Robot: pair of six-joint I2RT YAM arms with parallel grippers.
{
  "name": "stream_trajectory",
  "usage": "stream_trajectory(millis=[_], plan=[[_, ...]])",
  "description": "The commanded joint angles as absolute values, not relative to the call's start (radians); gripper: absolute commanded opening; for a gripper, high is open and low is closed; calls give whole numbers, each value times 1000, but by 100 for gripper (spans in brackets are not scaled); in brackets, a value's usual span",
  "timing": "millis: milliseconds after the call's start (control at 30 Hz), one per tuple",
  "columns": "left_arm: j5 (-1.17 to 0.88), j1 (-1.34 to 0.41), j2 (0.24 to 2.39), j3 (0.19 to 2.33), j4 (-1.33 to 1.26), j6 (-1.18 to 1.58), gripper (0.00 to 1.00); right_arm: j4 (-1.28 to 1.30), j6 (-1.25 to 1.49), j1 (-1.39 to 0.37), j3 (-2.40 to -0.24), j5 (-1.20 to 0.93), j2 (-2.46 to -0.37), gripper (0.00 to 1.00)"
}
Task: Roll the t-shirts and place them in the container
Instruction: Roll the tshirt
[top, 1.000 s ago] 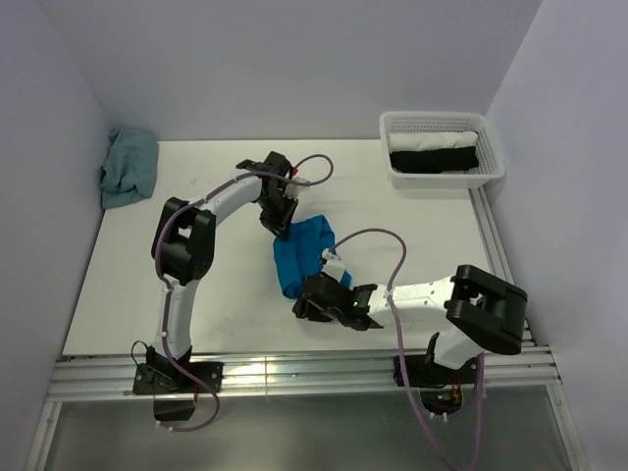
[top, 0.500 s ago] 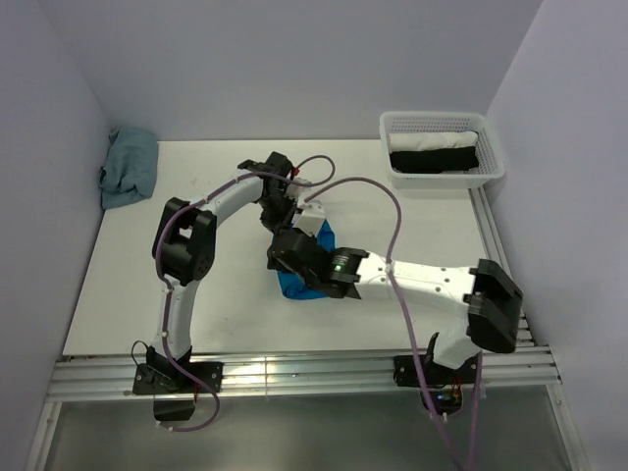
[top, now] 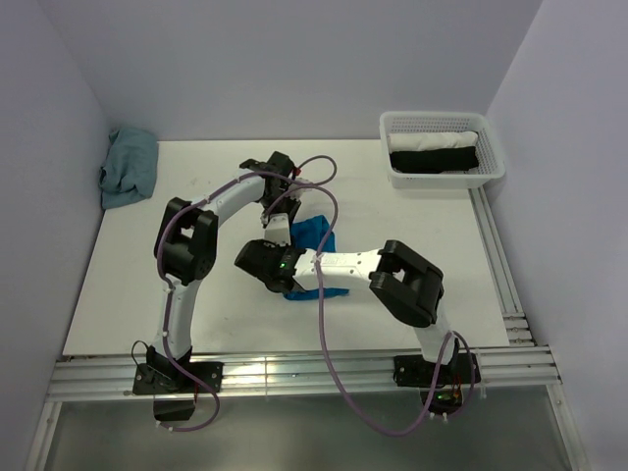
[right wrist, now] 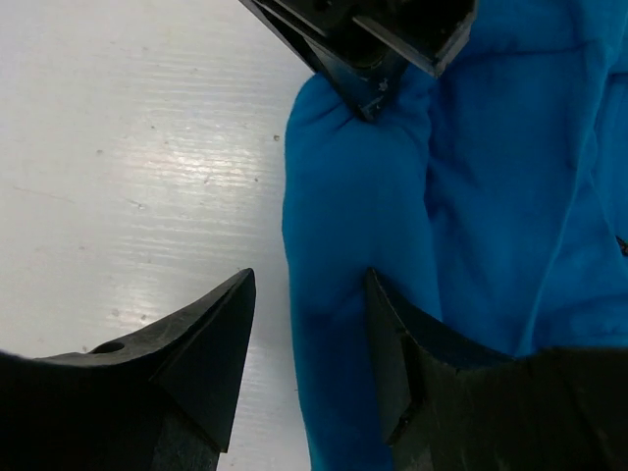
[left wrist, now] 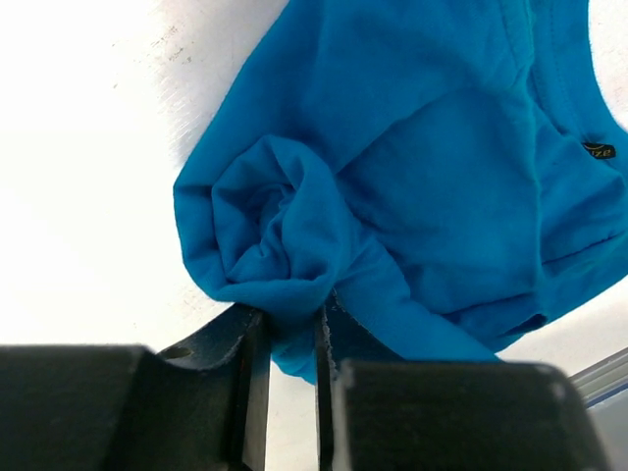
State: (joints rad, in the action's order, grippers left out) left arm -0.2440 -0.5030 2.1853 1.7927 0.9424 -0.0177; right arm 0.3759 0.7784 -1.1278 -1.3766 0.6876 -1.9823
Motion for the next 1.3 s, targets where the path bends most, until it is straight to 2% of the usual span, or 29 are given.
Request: stream_trajectory(millis=[0, 100, 167, 200, 233, 333, 433, 600, 767, 900, 933, 1100, 1267], plan=[[-186, -502, 2215, 1824, 949, -57, 21, 492, 856, -1127, -1417, 759, -2000, 56], [-190, -502, 2217, 1838, 953, -55, 29, 549, 891, -1132, -1419, 747, -2025, 56], [-201, -502, 2218, 1851, 957, -55, 39, 599, 925, -1132, -1420, 736, -2045, 56], [-207, -502, 2217, 1855, 960, -57, 44, 616, 936, -1134, -1419, 732, -2051, 56], [-212, -502, 2217, 1856, 956, -57, 56, 627, 943, -1132, -1416, 726, -2054, 56], [-242, -495, 2203, 1874, 954, -55, 70, 660, 980, -1134, -1401, 706, -2063, 56], [-270, -485, 2207, 1946, 969, -49, 77, 663, 997, -1134, -1378, 698, -2060, 57], [-333, -443, 2214, 2031, 1022, -49, 80, 557, 968, -1117, -1306, 649, -2019, 57], [-435, -403, 2155, 1965, 1003, -72, 81, 246, 870, -1042, -1103, 510, -1870, 51], [-524, -370, 2083, 1852, 956, -109, 83, -123, 841, -938, -886, 218, -1747, 40], [-540, -365, 2048, 1792, 924, -121, 83, -272, 851, -911, -800, 90, -1718, 38], [-661, -337, 1976, 1651, 836, -144, 84, -532, 939, -836, -698, -115, -1747, 38], [-650, -336, 1982, 1583, 767, -112, 85, -782, 1072, -833, -689, -256, -1830, 36]])
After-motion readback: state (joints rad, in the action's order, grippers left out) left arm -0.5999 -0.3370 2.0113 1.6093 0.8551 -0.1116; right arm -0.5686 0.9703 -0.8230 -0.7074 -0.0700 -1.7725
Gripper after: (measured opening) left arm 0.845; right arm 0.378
